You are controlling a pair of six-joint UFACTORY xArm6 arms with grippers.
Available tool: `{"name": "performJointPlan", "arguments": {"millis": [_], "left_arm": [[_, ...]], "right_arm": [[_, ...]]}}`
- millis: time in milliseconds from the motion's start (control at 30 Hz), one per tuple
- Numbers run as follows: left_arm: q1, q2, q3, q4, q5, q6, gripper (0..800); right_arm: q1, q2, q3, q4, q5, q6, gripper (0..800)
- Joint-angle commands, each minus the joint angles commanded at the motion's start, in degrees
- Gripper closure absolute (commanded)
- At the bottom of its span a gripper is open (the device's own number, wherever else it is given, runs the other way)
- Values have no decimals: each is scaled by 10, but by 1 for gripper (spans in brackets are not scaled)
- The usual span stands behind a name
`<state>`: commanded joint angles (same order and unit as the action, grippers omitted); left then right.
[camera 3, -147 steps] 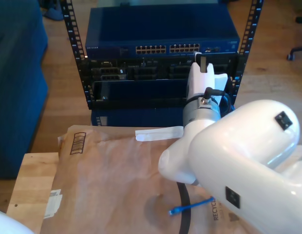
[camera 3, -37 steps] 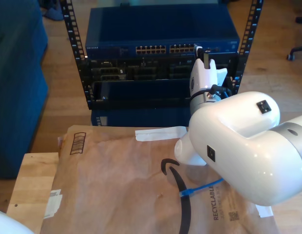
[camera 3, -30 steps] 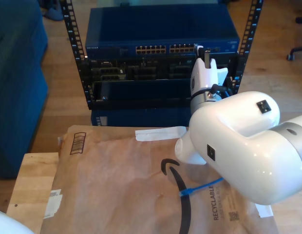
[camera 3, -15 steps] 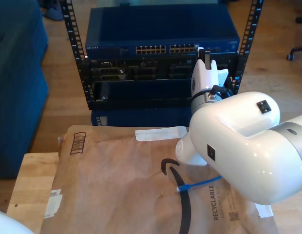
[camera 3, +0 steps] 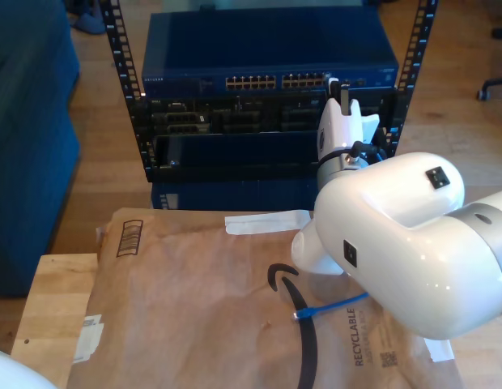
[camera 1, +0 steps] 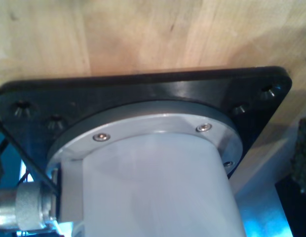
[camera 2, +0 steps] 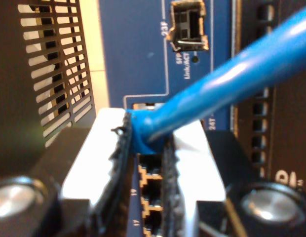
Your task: Grab the cable and plug it in
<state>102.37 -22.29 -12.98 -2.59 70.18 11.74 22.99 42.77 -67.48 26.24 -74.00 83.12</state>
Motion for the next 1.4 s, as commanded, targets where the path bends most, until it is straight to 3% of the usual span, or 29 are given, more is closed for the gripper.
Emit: {"name": "performJointPlan", "arguments": {"millis": [967,1033,1100,1167,1400], "left_arm": [[0,0,0,0,0,0,1],[0,0,0,0,0,0,1],[0,0,0,0,0,0,1],[0,0,0,0,0,-1,1],[0,0,0,0,0,0,1]], "right_arm": [[3,21,-45,1,15,0,800],[3,18,-44,-1,15,-1,742],[2,15,-40,-3,16,-2,587],[3,7,-35,-4,16,-2,517],[4,-10,-11,-4,16,-2,497]]}}
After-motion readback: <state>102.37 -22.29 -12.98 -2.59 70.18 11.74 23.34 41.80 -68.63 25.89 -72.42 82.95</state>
